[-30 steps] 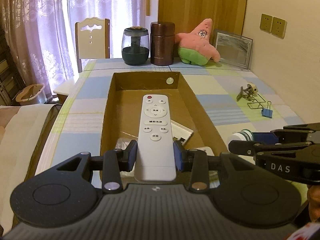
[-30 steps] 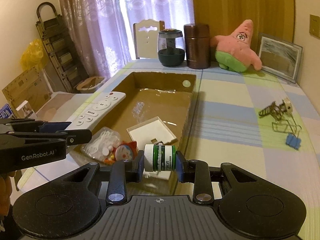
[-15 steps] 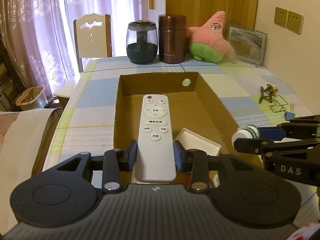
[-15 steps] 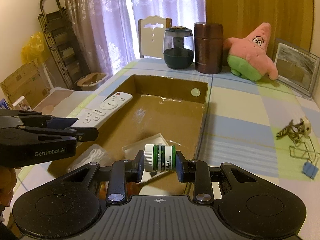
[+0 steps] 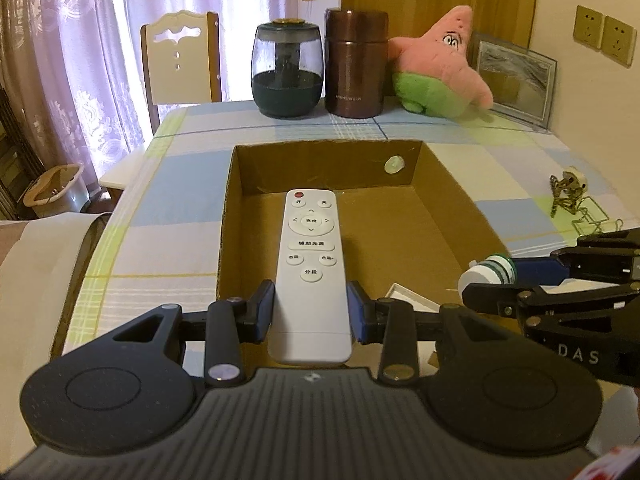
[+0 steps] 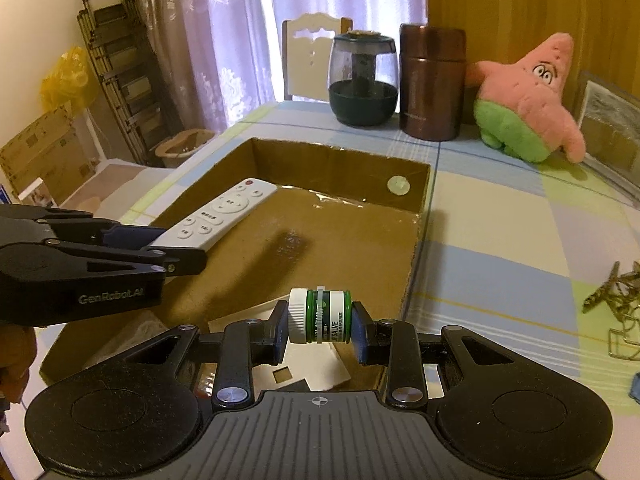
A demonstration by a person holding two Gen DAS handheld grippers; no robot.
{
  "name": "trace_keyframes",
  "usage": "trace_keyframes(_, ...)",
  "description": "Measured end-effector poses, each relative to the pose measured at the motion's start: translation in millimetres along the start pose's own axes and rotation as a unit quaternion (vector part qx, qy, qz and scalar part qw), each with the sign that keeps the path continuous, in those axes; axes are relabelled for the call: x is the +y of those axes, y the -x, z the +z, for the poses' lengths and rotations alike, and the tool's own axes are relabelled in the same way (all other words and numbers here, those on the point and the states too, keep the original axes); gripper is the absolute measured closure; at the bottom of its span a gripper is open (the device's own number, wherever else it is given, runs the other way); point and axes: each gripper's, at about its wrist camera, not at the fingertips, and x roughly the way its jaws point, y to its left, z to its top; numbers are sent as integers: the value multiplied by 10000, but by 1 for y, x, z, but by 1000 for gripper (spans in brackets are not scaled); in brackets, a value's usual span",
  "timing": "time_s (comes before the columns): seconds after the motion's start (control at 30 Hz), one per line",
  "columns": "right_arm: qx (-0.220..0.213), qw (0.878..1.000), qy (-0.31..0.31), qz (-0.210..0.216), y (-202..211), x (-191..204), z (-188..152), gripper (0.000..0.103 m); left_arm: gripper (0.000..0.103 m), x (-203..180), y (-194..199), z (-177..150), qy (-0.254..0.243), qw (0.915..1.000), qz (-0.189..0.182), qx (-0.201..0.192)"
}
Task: Organize rigid objects
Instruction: 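Lower the remote and bottle into the box and open both grippers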
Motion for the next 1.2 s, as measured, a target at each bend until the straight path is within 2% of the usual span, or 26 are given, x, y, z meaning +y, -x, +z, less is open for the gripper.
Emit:
trace_keyframes(0.3, 66, 9999, -34, 74, -10, -2, -1, 75, 69, 3, -16, 0, -25, 10000, 22, 86)
trace_keyframes(0.57, 81, 9998, -69, 161, -11, -2, -2, 75, 69, 10, -8, 2, 51, 9999, 113, -58)
trace_keyframes(1.1, 15, 9992, -164, 376, -12, 0, -3, 74, 69, 11, -5, 1, 122, 9999, 77, -55)
trace_keyframes(1.13, 0, 9990, -176, 405, -11, 0, -3, 74, 69, 11, -5, 1, 122, 9999, 81, -54)
trace_keyframes(1.2, -84, 9990, -189, 384, -9, -1, -3, 65, 69, 11, -5, 1, 129, 9998, 122, -59)
